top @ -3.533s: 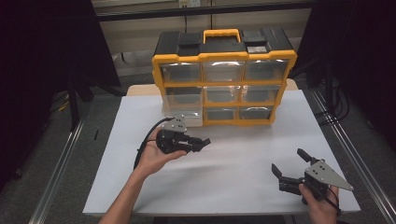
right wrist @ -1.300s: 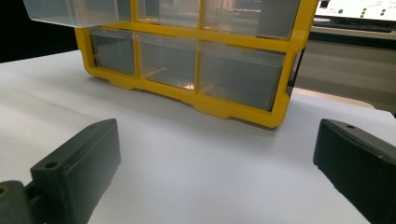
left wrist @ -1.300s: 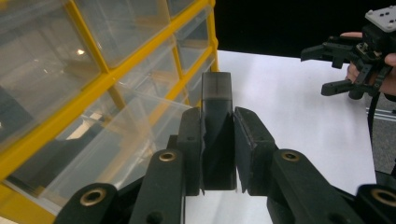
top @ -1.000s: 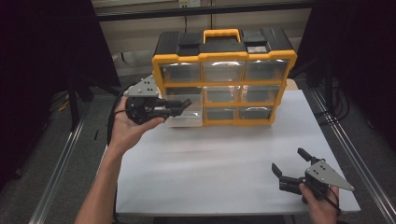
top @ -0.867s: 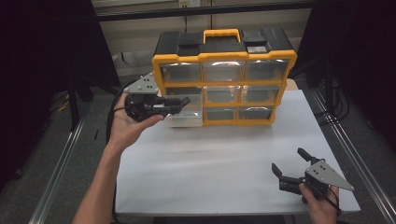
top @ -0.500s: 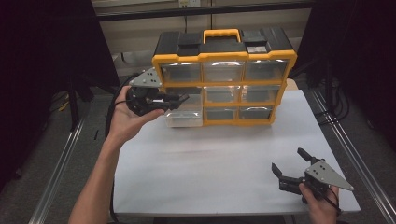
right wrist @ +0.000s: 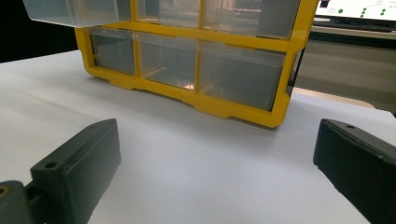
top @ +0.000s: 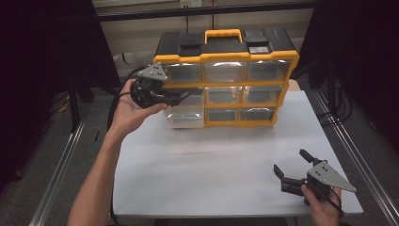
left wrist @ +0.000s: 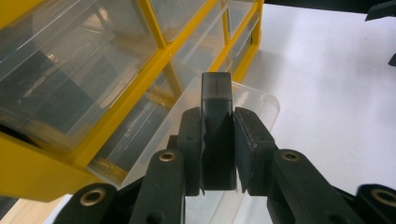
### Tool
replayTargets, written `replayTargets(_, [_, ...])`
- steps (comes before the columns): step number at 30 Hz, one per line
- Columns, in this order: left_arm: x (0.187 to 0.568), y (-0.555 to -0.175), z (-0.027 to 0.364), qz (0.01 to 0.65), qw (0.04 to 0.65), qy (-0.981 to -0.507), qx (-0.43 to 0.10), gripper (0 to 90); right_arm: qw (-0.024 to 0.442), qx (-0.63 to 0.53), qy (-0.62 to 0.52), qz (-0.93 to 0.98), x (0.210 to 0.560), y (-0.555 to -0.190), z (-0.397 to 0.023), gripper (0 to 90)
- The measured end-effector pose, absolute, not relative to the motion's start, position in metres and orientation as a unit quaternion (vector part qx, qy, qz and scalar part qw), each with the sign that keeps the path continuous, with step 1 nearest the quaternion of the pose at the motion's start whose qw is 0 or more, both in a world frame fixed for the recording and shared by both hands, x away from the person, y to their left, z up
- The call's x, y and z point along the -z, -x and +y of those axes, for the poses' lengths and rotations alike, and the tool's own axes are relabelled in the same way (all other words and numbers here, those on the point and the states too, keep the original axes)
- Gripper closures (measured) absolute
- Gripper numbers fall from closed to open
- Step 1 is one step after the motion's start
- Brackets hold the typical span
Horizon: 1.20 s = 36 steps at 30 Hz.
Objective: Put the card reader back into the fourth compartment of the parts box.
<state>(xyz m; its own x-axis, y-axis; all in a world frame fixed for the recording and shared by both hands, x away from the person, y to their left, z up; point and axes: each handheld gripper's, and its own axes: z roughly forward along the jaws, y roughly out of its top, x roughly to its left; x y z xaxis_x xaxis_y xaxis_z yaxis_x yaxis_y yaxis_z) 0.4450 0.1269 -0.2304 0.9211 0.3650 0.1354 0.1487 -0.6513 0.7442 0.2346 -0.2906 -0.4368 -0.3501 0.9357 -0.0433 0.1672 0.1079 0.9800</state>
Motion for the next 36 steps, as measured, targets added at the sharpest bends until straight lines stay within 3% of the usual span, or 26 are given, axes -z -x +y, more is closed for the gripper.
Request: replayTargets(36, [0.257,-0.469,0.103,0.157,0.33,-0.923,-0.117,73.6,0.375,-0.514,-0.427,0.643,0.437,-0.234,-0.291,0.9])
